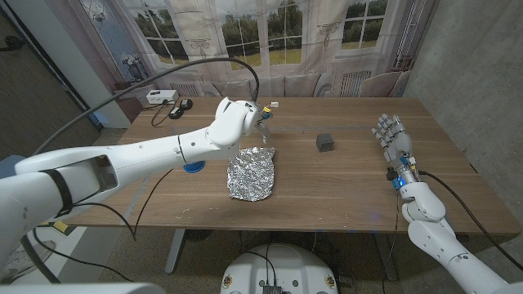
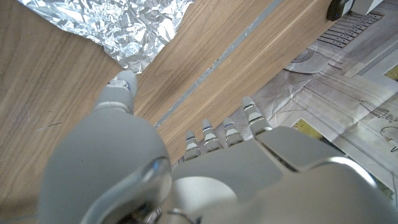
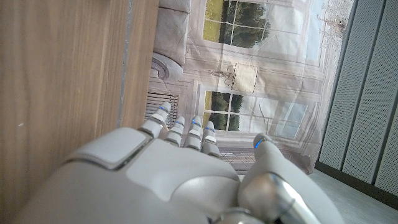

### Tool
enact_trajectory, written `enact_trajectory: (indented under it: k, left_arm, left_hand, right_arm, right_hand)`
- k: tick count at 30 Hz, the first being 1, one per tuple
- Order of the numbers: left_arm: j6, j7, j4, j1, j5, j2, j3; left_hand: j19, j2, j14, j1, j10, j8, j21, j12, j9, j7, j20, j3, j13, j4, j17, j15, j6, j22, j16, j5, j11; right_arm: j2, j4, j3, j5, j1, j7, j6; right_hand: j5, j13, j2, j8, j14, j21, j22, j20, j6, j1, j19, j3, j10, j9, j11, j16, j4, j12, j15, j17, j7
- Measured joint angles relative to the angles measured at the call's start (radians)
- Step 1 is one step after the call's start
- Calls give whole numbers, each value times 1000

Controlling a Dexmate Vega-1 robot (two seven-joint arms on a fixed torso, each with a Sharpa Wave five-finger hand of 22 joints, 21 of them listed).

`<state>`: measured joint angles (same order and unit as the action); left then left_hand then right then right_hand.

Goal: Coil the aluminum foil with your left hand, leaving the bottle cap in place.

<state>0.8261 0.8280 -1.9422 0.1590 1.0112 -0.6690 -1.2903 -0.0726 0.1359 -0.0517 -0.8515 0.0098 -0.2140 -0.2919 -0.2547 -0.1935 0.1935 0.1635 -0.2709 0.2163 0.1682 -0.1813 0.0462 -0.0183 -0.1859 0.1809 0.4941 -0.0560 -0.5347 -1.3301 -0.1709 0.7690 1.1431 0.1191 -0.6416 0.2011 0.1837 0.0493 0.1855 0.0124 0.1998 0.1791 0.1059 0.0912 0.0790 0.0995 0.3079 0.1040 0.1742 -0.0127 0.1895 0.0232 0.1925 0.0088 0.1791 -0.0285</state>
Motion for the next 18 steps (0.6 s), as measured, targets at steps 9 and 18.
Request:
enact_trajectory:
  k: [9,18]
  left_arm:
    - [-127,103,55,57,150,54,65]
    - [-173,132,99,102,189,101,121]
  left_hand:
    - [36,-8,-52,-39,-42,15,26,23,-5,15,11,14,5,-14,5,31,-23,0,-4,9,29]
    - [66,-8,-81,-39,-65,15,44,31,-5,21,27,32,5,-24,5,49,-29,0,-7,9,38]
  right_arm:
    - [7,12,-1,1,-8,-1,0]
    - [9,18,-2,3,-11,2,-3]
  right_hand:
    - [0,0,0,0,0,0,0,0,0,0,0,0,0,0,0,0,0,0,0,0,0]
    - [0,0,4,0,0,0,0,0,0,-4,0,0,4,0,4,0,0,0,0,0,0]
